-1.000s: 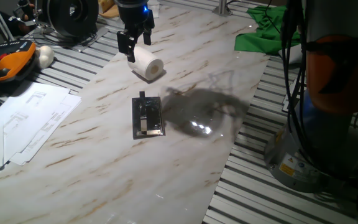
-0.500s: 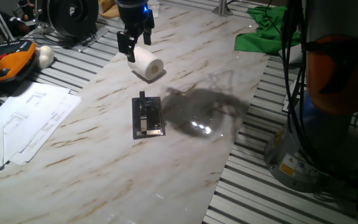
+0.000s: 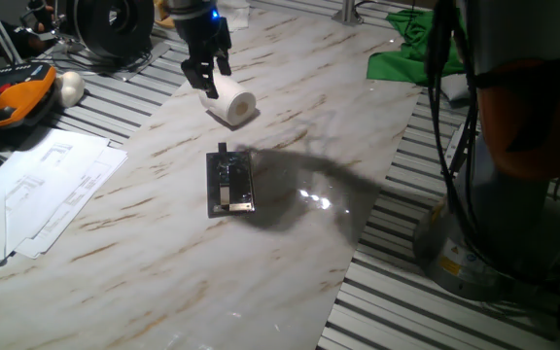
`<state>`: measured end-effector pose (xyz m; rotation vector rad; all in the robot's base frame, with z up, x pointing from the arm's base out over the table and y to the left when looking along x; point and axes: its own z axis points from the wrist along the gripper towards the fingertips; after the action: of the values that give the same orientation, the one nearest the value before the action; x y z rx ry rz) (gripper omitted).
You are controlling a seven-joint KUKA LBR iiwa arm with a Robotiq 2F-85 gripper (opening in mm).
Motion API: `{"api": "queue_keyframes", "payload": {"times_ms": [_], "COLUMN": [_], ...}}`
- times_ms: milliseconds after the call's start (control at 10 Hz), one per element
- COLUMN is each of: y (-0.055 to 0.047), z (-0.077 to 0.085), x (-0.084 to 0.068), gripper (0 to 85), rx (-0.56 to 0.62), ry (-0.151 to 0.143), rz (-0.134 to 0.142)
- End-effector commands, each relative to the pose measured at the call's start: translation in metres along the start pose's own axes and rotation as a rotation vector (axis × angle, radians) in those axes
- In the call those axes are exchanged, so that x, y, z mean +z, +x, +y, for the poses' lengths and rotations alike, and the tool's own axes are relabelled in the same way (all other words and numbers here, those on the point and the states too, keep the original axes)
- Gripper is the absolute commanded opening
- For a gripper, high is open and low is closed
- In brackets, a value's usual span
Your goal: Put the toilet paper on its holder
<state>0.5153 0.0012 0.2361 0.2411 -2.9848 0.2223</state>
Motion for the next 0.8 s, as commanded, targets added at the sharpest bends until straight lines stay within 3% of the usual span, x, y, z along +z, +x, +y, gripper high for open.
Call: {"api": "queue_keyframes", "payload": {"times_ms": [0, 200, 300, 400, 500, 600, 700], "y": [0.0, 0.0002, -0.0002, -0.0004, -0.0005, -0.0009, -0.0022], "z": [-0.0003, -0.001, -0.0012, -0.0014, -0.0013, -0.001, -0.0008], "x": [0.0, 0.0001, -0.0005, -0.0017, -0.0024, -0.0032, -0.0037], "gripper": [0.0, 0.0, 0.0, 0.0, 0.0, 0.0, 0.0], "rx": [-0.018, 0.012, 0.028, 0.05, 0.077, 0.115, 0.153], "ry": [0.002, -0.005, -0.014, -0.063, -0.093, -0.097, -0.103], "rz": [0.108, 0.096, 0.073, 0.058, 0.049, 0.01, -0.008]}}
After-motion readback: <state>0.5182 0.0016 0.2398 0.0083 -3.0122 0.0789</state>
